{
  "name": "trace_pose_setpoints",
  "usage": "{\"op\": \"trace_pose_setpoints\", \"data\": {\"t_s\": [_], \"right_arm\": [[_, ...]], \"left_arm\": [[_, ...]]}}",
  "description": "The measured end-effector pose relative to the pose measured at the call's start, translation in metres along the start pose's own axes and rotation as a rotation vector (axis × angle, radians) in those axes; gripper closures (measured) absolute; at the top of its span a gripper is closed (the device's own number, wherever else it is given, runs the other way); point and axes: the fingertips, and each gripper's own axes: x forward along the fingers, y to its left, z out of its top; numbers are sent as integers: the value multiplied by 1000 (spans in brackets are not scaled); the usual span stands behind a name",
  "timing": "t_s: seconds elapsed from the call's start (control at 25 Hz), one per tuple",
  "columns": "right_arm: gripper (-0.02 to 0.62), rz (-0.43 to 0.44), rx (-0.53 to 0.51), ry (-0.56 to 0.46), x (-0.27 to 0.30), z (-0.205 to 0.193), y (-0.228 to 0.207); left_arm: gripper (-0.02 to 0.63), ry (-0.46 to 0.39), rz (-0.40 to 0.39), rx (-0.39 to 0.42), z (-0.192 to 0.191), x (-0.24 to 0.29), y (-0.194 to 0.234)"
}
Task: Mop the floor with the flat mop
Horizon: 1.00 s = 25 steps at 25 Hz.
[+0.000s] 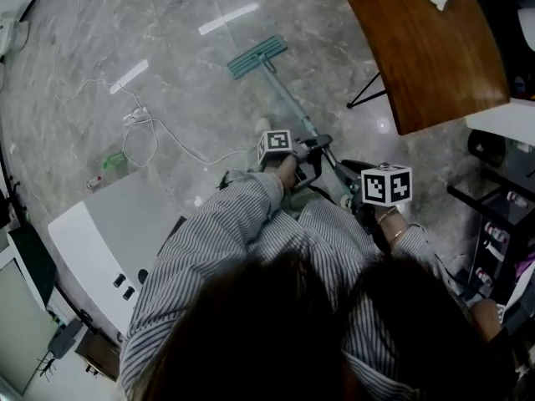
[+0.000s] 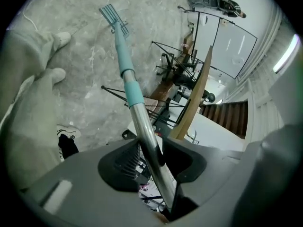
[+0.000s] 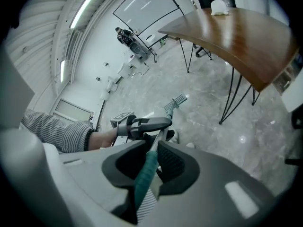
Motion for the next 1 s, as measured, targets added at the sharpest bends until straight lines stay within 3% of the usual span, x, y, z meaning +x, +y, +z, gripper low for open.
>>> {"op": "trace_pose_setpoints", "data": {"t_s": [0.16,0.2,0.32,0.6,0.76,0.84,0.88,1.0], "right_arm": [[553,17,0,-26,-17,-8,4],[597,20,-3,-28,-18,-9,5],[597,12,0,-21,-17,-14,7],[593,35,62,-87,-22,4,-3],[516,39,53,-73,-26,5,-1],[493,87,21,-35,-26,5,13],[442,109,5,-13,-25,4,21],[414,68,-102,88,-24,-10,28]], "left_arm": [[456,101,49,47,-24,0,-2],[454,108,58,59,-26,-2,-2],[449,105,76,71,-27,-7,1],[431,88,-12,90,-22,4,-12],[428,102,-47,90,-20,4,-16],[426,113,-61,97,-17,2,-17],[425,119,-67,101,-15,1,-18],[422,138,-69,111,-17,1,-19]]}}
